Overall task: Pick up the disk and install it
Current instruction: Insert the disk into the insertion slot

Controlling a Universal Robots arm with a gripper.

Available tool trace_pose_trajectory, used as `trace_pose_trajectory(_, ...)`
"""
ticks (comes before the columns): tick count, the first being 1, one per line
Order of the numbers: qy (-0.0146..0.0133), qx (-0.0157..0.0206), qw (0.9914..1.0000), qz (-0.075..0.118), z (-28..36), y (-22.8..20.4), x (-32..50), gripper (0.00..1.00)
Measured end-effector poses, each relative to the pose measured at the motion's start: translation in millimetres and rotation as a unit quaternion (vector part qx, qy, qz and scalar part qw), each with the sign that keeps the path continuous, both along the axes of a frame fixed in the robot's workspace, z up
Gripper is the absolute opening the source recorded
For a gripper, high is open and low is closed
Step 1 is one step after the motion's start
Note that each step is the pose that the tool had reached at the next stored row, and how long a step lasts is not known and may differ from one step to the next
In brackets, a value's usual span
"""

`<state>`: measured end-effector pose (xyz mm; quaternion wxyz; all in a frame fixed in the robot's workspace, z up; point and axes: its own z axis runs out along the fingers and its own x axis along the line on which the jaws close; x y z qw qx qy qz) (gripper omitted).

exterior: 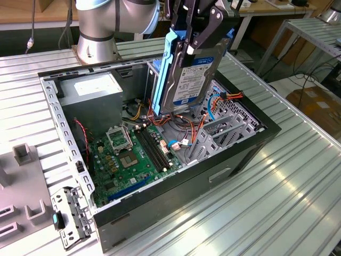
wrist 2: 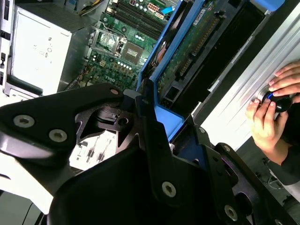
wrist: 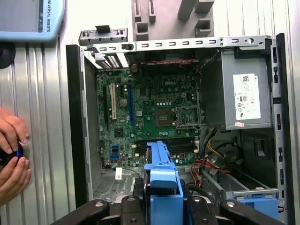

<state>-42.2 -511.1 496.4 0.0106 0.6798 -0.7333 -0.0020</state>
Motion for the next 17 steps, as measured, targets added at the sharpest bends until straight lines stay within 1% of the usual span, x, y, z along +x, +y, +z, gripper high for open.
trace_pose_trajectory(4,0.0,0.0001,1.0,0.0,-0.1,-0.1,1.8,0.37)
trace_pose_trajectory(8,0.0,0.0,1.0,0.0,-0.2,0.0,11.3,0.37)
trace_pose_trajectory(12,0.0,0.0,1.0,0.0,-0.2,0.0,22.8,0.37)
trace_pose_trajectory(15,0.0,-0.0006,1.0,0.0,-0.2,0.0,29.7,0.37)
trace_pose_trajectory(17,0.0,-0.001,1.0,0.0,-0.3,0.0,31.6,0.37)
